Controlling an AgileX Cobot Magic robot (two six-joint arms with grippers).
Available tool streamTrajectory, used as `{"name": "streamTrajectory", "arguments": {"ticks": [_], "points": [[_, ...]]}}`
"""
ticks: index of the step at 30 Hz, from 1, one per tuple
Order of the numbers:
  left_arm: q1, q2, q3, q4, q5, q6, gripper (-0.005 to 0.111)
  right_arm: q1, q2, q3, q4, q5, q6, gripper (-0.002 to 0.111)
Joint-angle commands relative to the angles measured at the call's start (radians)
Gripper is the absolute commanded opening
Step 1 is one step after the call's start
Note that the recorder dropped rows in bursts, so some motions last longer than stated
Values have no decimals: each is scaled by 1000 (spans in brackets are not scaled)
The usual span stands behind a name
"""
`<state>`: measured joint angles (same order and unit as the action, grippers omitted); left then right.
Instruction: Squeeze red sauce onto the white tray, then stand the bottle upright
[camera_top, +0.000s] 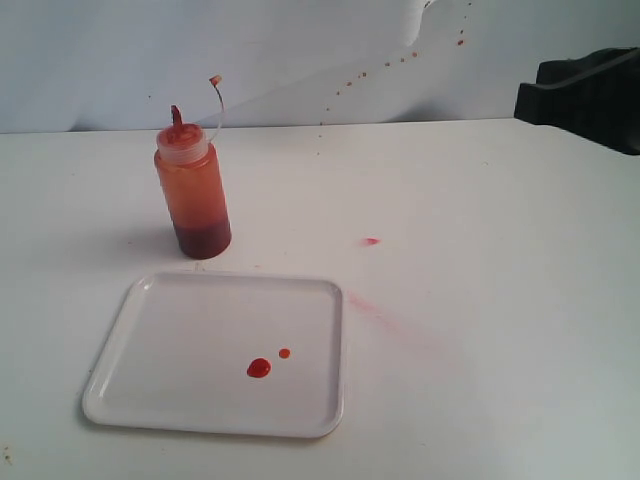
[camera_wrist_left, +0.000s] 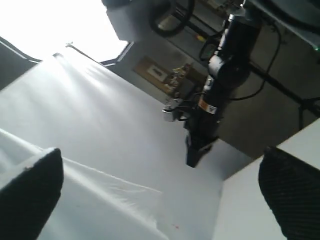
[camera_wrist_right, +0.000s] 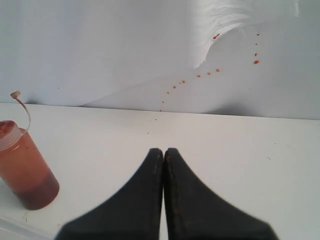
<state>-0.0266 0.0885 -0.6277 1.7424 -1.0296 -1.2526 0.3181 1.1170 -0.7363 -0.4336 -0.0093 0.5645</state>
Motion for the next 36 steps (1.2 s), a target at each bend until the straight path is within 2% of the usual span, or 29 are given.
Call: {"name": "streamTrajectory", "arguments": {"ticks": [1,17,19,21,26,28,30,33,34,36], "points": [[-10,-88,-6,2,155,-2,104,-5,-7,6,4,-5,-1,0],[-10,-88,-14,-10,139,-6,104,-5,-7,6,4,-15,-1,0],[-12,-88,-6,-40,117,-99,104,-5,-7,6,4,-15,-1,0],[-12,-88,5,-87,119,-115,104,-5,-7,6,4,-15,-1,0],[-12,-88,68,-291,186,-90,104,-5,-7,6,4,-15,-1,0],[-12,-88,116,-399,269,-13,104,-5,-7,6,4,-15,-1,0],[-12,-88,174,-563,368,92,104,-5,-7,6,4,-15,-1,0],[-12,-88,262,-864,531,262,104,-5,-7,6,4,-15,-1,0],[-12,-88,293,-1010,604,332,104,-5,-7,6,4,-15,-1,0],[-12,-88,329,-1186,716,441,104,-5,-7,6,4,-15,-1,0]]}}
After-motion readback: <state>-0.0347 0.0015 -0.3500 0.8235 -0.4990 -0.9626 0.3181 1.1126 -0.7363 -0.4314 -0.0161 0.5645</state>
